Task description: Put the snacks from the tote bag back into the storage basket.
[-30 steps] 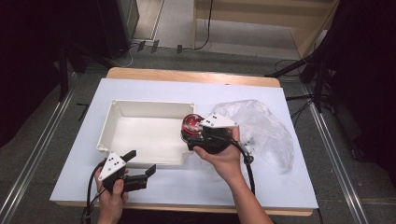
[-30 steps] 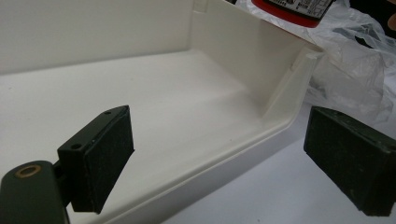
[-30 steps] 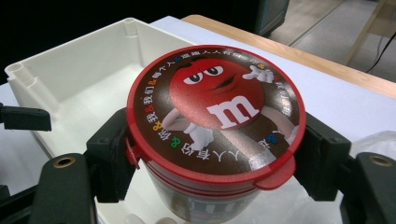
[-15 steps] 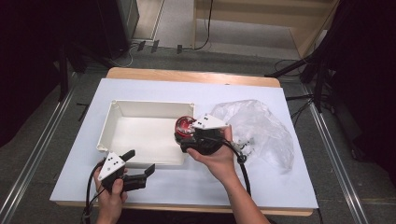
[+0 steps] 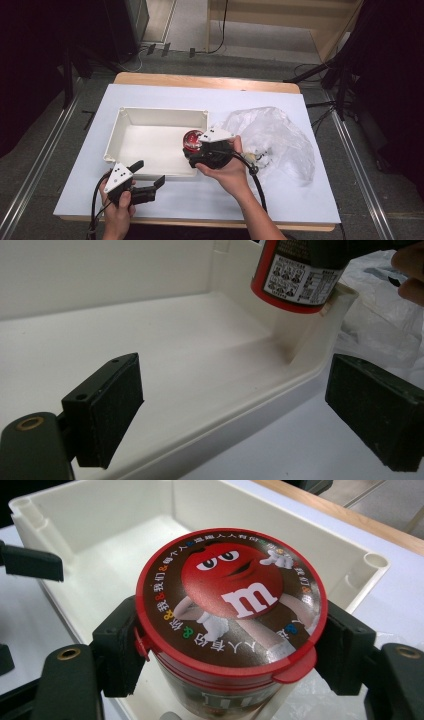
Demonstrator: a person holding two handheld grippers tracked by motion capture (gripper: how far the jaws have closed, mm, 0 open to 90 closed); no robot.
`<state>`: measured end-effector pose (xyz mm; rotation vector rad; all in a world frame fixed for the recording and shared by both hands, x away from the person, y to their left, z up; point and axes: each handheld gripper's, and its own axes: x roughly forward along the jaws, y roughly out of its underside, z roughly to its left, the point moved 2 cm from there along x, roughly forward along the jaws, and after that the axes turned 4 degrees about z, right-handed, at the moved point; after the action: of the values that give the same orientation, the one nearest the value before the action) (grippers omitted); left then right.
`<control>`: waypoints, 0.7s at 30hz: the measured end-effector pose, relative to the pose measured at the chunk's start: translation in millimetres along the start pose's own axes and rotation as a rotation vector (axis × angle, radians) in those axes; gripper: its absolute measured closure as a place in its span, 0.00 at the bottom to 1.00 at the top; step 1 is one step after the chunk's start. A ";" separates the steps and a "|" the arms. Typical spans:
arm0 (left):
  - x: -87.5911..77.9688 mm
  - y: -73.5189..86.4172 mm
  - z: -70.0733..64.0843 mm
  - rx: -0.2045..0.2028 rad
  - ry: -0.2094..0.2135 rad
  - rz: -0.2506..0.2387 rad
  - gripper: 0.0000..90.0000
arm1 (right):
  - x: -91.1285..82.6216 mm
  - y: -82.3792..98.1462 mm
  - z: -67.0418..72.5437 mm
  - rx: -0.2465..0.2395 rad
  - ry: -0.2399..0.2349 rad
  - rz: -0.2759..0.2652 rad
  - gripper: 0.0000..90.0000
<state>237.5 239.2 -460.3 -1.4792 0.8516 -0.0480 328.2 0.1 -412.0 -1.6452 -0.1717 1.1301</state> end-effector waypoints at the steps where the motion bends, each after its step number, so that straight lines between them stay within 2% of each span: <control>1: 0.1 0.0 -0.1 -0.001 0.000 -0.001 0.10 | 0.8 0.9 0.0 -0.007 -0.001 0.006 0.29; 8: 0.1 0.1 0.0 0.002 -0.003 0.001 0.10 | 7.1 6.8 1.0 -0.019 0.001 0.031 0.29; 16: -0.1 0.3 0.6 0.001 -0.008 0.002 0.10 | 14.6 10.1 4.0 -0.068 0.013 0.073 0.29; 21: -0.2 0.3 0.8 -0.001 -0.009 -0.001 0.10 | 17.9 12.1 6.4 -0.080 0.028 0.094 0.29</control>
<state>237.6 240.0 -460.5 -1.4798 0.8441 -0.0412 328.2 10.4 -432.0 -1.7549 -0.1241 1.1836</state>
